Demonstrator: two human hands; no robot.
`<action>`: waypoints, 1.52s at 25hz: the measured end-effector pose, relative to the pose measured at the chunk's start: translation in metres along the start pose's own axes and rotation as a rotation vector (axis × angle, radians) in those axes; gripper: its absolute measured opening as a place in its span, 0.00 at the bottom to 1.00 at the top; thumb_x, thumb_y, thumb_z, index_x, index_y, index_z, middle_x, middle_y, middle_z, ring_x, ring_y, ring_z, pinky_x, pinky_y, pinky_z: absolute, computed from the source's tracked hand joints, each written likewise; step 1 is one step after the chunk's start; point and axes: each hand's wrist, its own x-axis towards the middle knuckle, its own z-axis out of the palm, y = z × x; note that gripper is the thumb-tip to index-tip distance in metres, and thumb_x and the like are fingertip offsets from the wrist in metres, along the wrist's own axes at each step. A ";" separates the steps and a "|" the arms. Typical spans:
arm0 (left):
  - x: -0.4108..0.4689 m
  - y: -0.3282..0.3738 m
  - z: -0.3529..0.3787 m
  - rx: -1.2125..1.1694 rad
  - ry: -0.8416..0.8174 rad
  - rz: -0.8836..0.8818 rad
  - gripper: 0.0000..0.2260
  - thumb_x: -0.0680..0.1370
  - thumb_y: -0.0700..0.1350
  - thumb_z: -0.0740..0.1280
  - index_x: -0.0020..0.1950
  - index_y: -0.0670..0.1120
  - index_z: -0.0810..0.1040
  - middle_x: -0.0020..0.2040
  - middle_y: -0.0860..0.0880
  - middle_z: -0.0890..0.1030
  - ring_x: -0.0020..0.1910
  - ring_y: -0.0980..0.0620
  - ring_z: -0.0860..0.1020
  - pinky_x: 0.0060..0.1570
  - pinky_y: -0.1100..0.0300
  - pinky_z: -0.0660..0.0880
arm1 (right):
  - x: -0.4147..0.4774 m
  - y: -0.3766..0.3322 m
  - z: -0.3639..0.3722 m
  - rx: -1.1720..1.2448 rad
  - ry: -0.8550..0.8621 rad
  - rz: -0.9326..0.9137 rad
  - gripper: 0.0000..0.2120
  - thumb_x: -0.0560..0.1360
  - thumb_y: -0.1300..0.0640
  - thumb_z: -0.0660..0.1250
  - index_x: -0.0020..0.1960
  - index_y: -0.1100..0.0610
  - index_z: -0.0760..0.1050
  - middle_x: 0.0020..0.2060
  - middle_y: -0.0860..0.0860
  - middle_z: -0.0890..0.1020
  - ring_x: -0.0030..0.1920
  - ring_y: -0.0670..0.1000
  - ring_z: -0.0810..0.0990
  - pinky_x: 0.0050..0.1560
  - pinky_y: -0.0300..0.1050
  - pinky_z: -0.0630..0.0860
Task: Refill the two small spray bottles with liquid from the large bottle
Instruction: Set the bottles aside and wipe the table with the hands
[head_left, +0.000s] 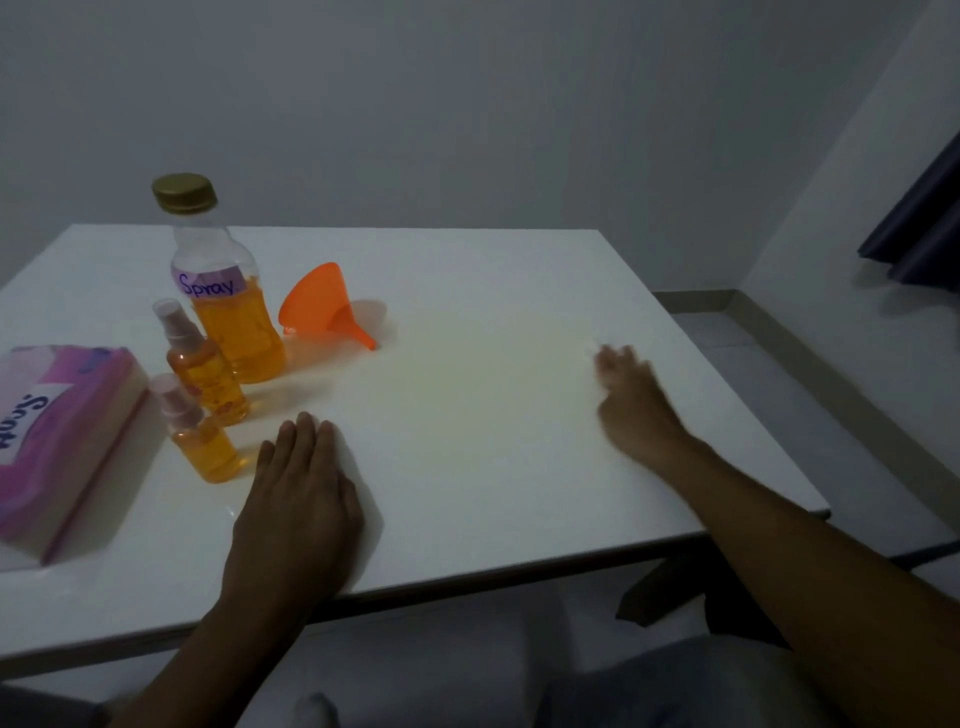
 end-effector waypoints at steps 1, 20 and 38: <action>0.000 0.000 0.000 0.004 0.000 -0.006 0.27 0.80 0.49 0.46 0.73 0.34 0.63 0.74 0.34 0.63 0.75 0.39 0.60 0.73 0.43 0.58 | 0.013 0.008 -0.005 -0.031 0.029 0.143 0.33 0.76 0.73 0.53 0.80 0.63 0.52 0.80 0.58 0.52 0.80 0.58 0.46 0.80 0.50 0.42; 0.002 0.002 -0.008 -0.064 -0.021 -0.028 0.28 0.79 0.50 0.45 0.76 0.38 0.59 0.76 0.38 0.59 0.77 0.44 0.55 0.75 0.50 0.50 | -0.063 -0.089 0.018 0.025 -0.203 -0.559 0.41 0.70 0.74 0.56 0.81 0.58 0.49 0.81 0.53 0.47 0.81 0.52 0.44 0.75 0.43 0.34; 0.011 0.077 -0.007 -0.071 -0.127 0.164 0.28 0.78 0.49 0.46 0.74 0.36 0.63 0.74 0.37 0.63 0.75 0.41 0.62 0.73 0.49 0.53 | -0.070 -0.020 -0.014 0.188 -0.047 -0.102 0.38 0.73 0.76 0.51 0.81 0.57 0.51 0.81 0.51 0.49 0.81 0.50 0.45 0.75 0.39 0.37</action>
